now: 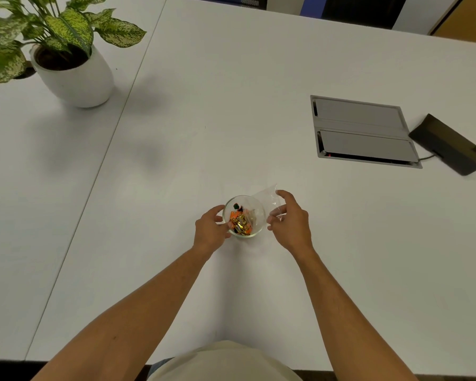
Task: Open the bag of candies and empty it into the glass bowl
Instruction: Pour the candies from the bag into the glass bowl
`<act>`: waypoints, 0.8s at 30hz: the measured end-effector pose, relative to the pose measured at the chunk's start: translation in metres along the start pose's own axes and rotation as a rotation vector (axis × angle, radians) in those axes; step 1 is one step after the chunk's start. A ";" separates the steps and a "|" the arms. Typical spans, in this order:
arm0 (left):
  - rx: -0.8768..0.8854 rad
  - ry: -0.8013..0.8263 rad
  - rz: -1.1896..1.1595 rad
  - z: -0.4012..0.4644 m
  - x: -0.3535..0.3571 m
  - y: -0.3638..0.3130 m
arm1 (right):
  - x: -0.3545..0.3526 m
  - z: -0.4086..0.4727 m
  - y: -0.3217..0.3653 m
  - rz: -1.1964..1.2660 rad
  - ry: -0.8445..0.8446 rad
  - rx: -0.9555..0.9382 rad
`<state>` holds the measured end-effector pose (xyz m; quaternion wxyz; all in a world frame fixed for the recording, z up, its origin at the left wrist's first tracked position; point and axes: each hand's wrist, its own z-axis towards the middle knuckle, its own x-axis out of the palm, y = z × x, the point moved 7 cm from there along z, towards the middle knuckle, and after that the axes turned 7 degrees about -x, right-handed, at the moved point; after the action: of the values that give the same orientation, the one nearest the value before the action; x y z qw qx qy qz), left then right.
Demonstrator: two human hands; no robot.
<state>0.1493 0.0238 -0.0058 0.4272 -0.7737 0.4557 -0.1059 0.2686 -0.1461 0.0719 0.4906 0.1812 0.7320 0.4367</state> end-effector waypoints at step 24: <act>0.122 0.092 -0.312 -0.031 -0.006 -0.013 | 0.017 -0.049 -0.047 0.888 0.023 0.277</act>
<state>0.1371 0.0141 0.0242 0.4303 -0.8021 0.3420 -0.2337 0.2257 -0.1829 0.0308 0.2191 0.5361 0.6404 0.5045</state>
